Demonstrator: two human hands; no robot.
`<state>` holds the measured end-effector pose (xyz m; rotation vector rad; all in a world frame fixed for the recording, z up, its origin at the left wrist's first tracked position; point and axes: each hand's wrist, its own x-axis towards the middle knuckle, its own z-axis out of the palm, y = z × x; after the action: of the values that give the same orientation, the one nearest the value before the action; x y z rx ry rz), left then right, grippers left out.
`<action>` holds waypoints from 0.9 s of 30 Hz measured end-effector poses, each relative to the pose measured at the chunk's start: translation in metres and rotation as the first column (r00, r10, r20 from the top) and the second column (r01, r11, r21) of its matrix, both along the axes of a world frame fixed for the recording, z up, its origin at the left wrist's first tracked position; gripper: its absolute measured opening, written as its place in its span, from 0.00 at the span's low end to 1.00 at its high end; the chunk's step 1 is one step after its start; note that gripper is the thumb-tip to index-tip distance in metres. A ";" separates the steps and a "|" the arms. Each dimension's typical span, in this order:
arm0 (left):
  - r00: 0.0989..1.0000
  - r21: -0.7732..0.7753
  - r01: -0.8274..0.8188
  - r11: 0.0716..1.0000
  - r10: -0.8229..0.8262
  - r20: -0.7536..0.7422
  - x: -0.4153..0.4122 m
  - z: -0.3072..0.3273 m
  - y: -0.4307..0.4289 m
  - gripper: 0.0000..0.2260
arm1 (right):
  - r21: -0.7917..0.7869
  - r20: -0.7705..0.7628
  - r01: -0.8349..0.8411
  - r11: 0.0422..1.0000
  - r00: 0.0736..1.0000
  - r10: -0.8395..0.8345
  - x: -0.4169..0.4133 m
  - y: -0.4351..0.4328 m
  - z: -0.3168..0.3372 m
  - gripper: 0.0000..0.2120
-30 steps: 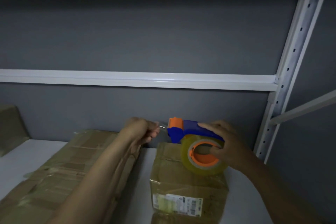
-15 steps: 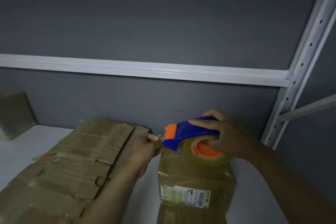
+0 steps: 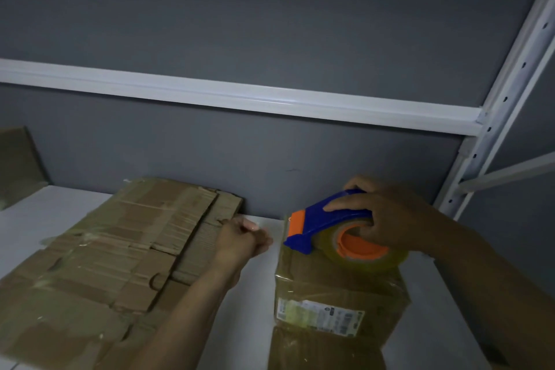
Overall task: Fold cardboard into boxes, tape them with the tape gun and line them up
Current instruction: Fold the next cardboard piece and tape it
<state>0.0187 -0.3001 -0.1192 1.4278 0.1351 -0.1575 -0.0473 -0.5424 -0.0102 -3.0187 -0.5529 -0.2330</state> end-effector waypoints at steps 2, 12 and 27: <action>0.998 0.084 0.040 0.996 -0.043 0.040 0.003 0.002 0.005 0.04 | 0.013 -0.001 -0.003 1.000 1.000 0.003 0.000 0.005 -0.004 0.27; 0.987 0.164 0.157 0.974 -0.159 0.000 -0.011 -0.021 -0.001 0.14 | 0.067 -0.001 0.030 0.997 1.000 -0.030 0.008 0.007 -0.015 0.25; 0.616 0.407 0.577 0.708 -0.704 0.354 -0.038 -0.014 0.003 0.44 | 0.000 -0.055 0.042 0.999 0.998 -0.042 0.002 0.012 -0.005 0.25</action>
<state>-0.0196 -0.2970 -0.1335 1.6811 -0.8409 -0.3818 -0.0456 -0.5300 -0.0150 -3.0274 -0.4844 -0.1521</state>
